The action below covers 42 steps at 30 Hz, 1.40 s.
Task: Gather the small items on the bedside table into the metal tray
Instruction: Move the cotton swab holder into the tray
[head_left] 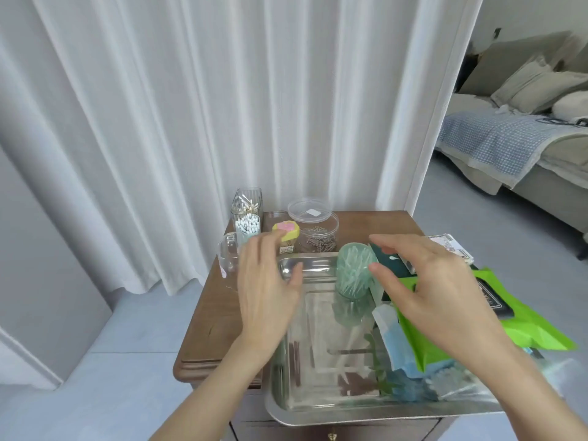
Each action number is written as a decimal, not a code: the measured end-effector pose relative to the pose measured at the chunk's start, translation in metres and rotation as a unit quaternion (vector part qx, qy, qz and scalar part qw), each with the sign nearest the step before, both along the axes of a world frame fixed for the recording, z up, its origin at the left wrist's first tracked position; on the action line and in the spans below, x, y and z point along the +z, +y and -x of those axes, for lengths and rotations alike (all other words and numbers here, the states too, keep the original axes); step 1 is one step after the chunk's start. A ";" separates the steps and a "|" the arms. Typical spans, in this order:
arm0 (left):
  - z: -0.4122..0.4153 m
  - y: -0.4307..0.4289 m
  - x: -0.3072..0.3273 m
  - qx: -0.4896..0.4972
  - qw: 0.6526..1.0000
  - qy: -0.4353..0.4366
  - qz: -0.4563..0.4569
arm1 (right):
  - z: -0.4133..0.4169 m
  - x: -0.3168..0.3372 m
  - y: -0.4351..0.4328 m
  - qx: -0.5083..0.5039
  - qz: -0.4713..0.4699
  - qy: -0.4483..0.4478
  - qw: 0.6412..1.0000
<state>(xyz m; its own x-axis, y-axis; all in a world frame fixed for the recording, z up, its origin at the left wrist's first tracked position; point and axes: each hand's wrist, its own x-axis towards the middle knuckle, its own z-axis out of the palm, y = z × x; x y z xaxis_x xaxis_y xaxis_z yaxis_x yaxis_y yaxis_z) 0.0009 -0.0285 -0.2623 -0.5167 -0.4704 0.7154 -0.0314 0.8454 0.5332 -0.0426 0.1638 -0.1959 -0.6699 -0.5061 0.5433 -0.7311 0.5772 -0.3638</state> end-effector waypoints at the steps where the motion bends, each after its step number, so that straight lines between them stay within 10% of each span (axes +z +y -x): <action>1: -0.010 -0.011 -0.001 0.054 0.997 0.048 -0.035 | 0.000 0.007 -0.006 0.015 -0.017 -0.015 1.000; 4: -0.017 -0.050 -0.010 0.123 0.979 0.034 -0.161 | 0.015 0.034 -0.042 0.068 -0.146 -0.045 0.986; 8: -0.002 -0.082 -0.027 -0.022 0.948 -0.084 -0.307 | 0.065 0.043 -0.119 0.139 -0.294 -0.097 0.941; 11: 0.005 -0.088 -0.033 0.001 0.949 -0.145 -0.279 | 0.096 0.025 -0.158 0.137 -0.344 -0.094 0.924; 20: -0.004 -0.088 -0.038 0.093 0.932 0.046 -0.348 | 0.105 0.003 -0.224 0.181 -0.332 -0.101 0.920; 24: 0.000 -0.102 -0.001 0.083 0.967 0.096 -0.220 | 0.086 0.023 -0.216 0.366 -0.169 -0.346 0.847; 27: 0.015 -0.107 0.027 0.046 0.991 0.077 -0.101 | 0.077 0.027 -0.217 0.380 -0.012 -0.322 0.867; 32: 0.042 -0.120 -0.004 -0.043 0.970 -0.025 -0.239 | 0.109 0.025 -0.208 0.260 0.208 -0.364 0.870; 38: 0.064 -0.133 -0.052 -0.013 0.953 -0.178 -0.244 | 0.130 0.002 -0.181 0.163 0.148 -0.393 0.893; 42: 0.051 -0.112 -0.034 0.005 0.973 -0.103 -0.207 | 0.128 0.004 -0.165 0.174 0.183 -0.419 0.872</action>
